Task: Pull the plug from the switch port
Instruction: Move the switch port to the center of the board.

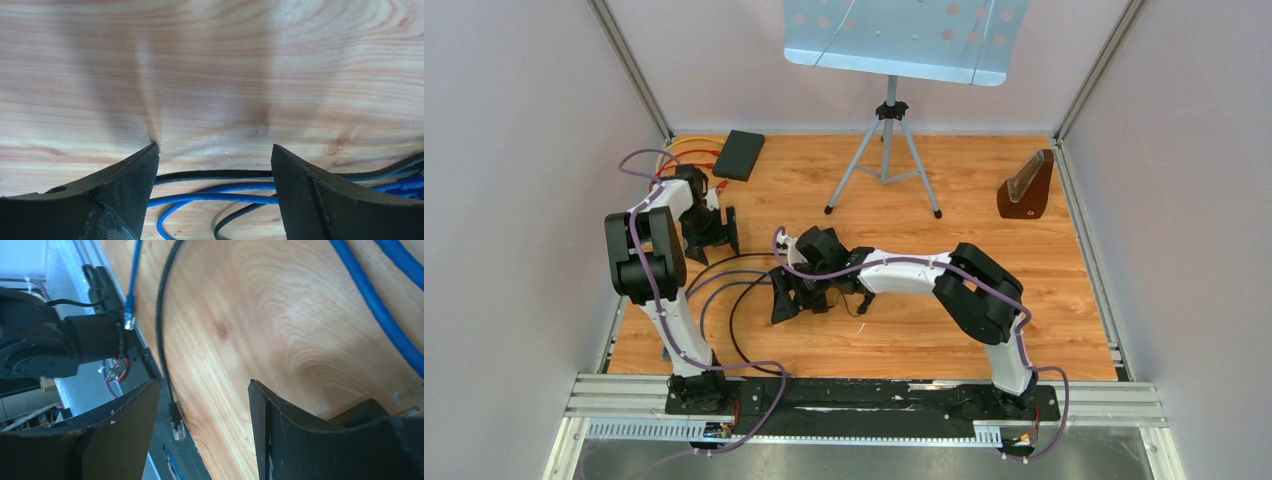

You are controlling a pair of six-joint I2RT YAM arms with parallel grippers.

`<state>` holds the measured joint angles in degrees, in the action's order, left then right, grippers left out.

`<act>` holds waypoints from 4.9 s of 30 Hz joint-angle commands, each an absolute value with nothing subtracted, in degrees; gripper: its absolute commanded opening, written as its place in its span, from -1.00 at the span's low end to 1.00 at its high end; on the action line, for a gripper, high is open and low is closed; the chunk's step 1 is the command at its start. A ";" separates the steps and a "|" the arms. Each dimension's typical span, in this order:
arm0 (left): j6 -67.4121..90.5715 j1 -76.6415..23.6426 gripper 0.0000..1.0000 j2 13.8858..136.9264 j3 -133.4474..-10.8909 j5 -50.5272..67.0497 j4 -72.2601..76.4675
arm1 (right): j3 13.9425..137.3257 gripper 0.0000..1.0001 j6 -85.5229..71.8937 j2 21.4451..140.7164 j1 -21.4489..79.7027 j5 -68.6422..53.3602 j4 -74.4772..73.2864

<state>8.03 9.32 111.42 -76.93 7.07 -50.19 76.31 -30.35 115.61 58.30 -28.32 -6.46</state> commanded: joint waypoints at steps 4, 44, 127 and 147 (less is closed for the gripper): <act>9.45 6.92 0.77 108.17 -69.67 15.08 -49.28 | 75.25 0.31 -27.60 115.19 56.96 -20.55 -9.92; 23.41 -4.90 0.89 77.09 -41.48 26.65 -27.70 | 79.83 0.57 -10.87 121.13 46.94 -14.76 -24.79; 17.67 -22.04 1.00 81.43 -57.34 -8.87 -34.88 | 39.73 0.68 -45.00 85.01 49.94 -14.89 1.39; 24.83 -15.93 1.00 84.54 -46.36 0.20 -25.77 | 41.73 0.70 -44.82 85.25 49.92 -15.12 0.72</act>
<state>22.81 -16.64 85.23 -47.33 -2.35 -28.08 39.46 -44.53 85.14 49.69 -15.07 -1.43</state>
